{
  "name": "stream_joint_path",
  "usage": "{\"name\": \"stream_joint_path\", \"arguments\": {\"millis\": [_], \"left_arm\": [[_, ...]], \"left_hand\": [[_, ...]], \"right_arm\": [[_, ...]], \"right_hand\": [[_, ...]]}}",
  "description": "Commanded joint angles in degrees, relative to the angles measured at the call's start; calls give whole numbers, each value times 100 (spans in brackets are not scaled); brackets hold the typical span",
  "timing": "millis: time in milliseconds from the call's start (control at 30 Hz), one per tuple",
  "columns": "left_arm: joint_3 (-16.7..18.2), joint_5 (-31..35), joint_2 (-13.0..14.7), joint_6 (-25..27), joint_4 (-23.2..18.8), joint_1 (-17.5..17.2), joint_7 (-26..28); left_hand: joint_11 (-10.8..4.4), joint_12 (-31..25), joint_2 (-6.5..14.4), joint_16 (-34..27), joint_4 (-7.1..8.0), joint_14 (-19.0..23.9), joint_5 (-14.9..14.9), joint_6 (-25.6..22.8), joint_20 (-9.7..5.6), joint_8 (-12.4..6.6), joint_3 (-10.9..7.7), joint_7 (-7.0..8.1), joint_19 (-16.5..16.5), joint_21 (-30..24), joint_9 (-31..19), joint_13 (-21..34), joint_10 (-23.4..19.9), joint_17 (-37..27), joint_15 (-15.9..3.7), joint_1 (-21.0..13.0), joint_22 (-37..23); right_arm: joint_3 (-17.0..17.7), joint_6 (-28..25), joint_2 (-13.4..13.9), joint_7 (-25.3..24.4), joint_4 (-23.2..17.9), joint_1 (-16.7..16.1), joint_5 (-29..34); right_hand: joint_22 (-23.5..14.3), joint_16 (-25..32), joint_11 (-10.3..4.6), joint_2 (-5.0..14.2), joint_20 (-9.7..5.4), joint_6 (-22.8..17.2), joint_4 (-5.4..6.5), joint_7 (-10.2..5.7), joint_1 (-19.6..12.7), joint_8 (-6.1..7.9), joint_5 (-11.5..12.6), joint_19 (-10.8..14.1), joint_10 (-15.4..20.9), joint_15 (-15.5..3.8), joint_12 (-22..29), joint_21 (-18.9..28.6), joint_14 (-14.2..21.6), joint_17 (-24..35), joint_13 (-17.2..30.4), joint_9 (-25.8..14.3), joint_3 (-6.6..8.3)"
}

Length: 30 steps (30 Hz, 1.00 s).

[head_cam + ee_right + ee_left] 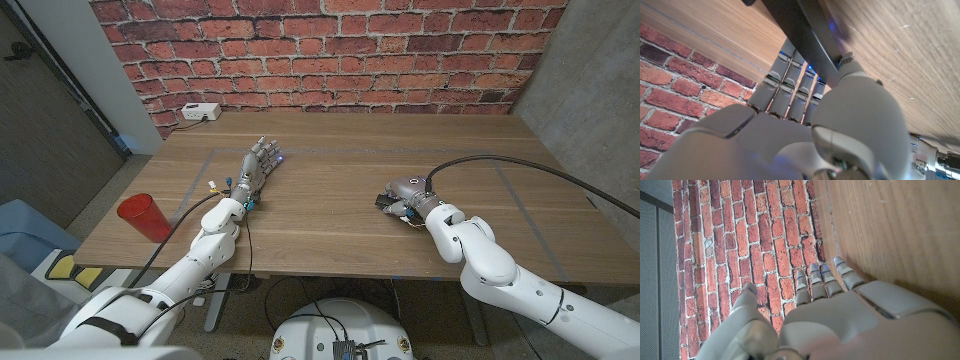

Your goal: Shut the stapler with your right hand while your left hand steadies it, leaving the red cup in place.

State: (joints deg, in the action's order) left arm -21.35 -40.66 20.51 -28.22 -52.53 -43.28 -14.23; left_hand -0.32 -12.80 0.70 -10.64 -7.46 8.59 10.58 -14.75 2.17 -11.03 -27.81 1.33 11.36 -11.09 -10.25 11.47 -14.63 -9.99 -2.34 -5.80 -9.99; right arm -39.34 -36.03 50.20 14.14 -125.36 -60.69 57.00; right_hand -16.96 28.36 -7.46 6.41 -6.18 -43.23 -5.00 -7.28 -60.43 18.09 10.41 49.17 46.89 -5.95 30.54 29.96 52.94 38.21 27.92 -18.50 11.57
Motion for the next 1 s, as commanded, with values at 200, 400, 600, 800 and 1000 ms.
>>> {"name": "stream_joint_path", "arguments": {"millis": [200, 400, 600, 800, 1000], "left_arm": [[29, -47, -51, -90, 103, -6, -81], [79, -170, -119, -106, 211, 12, -214], [76, -143, -113, -123, 223, 13, -204], [96, -164, -125, -151, 253, 6, -224], [116, -177, -103, -150, 192, -19, -219]], "left_hand": [[-12, -2, -15, -6, 29, 54, 3, -34, -26, 13, 18, -1, 47, -18, -22, 15, -50, -25, -107, 54, -13], [-12, -2, -15, -6, 31, 58, 3, -31, -24, 14, 21, 7, 48, -18, -22, 15, -53, -25, -105, 60, -12], [-14, -5, -16, -7, 31, 61, 4, -35, -27, 13, 23, 8, 52, -19, -22, 15, -65, -25, -106, 63, -12], [-22, -17, -17, -17, 33, 94, 4, -47, -36, 9, 27, 7, 58, -20, -22, 15, -101, -24, -120, 70, -12], [-26, -18, -18, -17, 35, 102, 6, -60, -37, 5, 31, 3, 62, -20, -22, 15, -109, -24, -120, 77, -12]], "right_arm": [[138, 124, 11, -213, -272, -94, 123], [200, 139, -23, -252, -331, -130, 190], [172, 66, -95, -255, -346, -109, 469], [266, 92, -199, -282, -396, -141, 406], [313, 66, -288, -359, -432, -159, 485]], "right_hand": [[-59, -60, -234, 407, -563, -325, -228, -224, -451, 0, -16, -67, 351, -756, 50, 147, 196, 156, 77, -68, 487], [-74, -73, -255, 411, -555, -340, -220, -222, -447, -12, -17, -82, 349, -756, 42, 197, 220, 187, 68, -72, 512], [-99, -92, -262, 400, -556, -352, -219, -211, -446, -22, -20, -107, 358, -754, 58, 278, 250, 243, 92, -100, 546], [-122, -109, -268, 398, -548, -364, -216, -178, -440, -36, -24, -127, 366, -753, 68, 367, 293, 302, 102, -127, 584], [-144, -146, -285, 406, -550, -337, -207, -133, -430, -45, -23, -153, 345, -750, 92, 459, 307, 355, 158, -192, 628]]}}
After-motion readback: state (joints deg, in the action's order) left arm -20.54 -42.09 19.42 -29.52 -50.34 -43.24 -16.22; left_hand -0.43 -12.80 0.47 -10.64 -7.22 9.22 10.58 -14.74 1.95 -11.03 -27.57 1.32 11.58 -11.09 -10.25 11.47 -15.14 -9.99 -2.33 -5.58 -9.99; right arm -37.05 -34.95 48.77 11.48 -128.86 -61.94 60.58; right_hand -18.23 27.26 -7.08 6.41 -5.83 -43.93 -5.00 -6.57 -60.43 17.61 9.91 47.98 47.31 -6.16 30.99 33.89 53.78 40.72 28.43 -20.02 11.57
